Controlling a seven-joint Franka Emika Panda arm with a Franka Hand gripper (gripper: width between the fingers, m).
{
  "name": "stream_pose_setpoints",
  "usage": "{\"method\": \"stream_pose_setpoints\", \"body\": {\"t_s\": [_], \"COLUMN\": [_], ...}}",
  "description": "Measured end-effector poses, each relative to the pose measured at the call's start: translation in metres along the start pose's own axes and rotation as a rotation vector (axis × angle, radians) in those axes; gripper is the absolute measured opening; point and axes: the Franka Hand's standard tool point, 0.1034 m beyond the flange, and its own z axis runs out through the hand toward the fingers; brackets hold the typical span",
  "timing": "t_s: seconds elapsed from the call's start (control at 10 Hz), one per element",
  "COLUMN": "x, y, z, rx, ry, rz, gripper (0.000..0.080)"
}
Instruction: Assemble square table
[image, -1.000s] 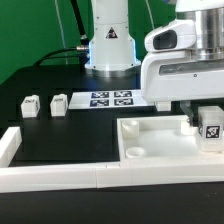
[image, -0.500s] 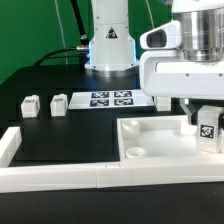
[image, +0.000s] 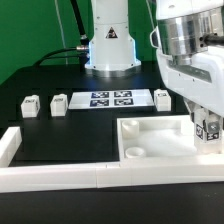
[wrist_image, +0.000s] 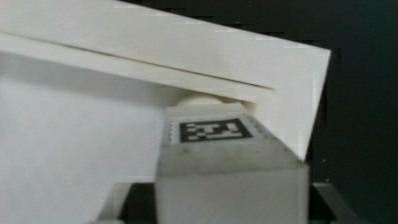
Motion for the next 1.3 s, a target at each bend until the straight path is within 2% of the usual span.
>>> {"method": "stream_pose_setpoints", "body": {"t_s": [0.1, 0.2, 0.3, 0.4, 0.5, 0.7, 0.9, 1.2, 1.3], "x": [0.000, -0.001, -0.011, -0.016, -0.020, -0.018, -0.011, -0.001, -0.002], "y": [0.000, 0.000, -0.002, 0.000, 0.002, 0.001, 0.001, 0.001, 0.001], "z": [0.000, 0.000, 0.001, 0.004, 0.006, 0.005, 0.004, 0.003, 0.003], "rx": [0.000, -0.001, 0.004, 0.000, -0.013, -0.018, -0.037, -0.054, -0.052], "ry": [0.000, 0.007, 0.038, 0.045, 0.054, 0.055, 0.069, 0.069, 0.069], "rz": [-0.034, -0.096, -0.279, -0.473, -0.633, -0.809, -1.106, -1.383, -1.364], "gripper": [0.0373, 0.0554, 0.0630, 0.0643, 0.0643, 0.0649, 0.0649, 0.0649, 0.0522]}}
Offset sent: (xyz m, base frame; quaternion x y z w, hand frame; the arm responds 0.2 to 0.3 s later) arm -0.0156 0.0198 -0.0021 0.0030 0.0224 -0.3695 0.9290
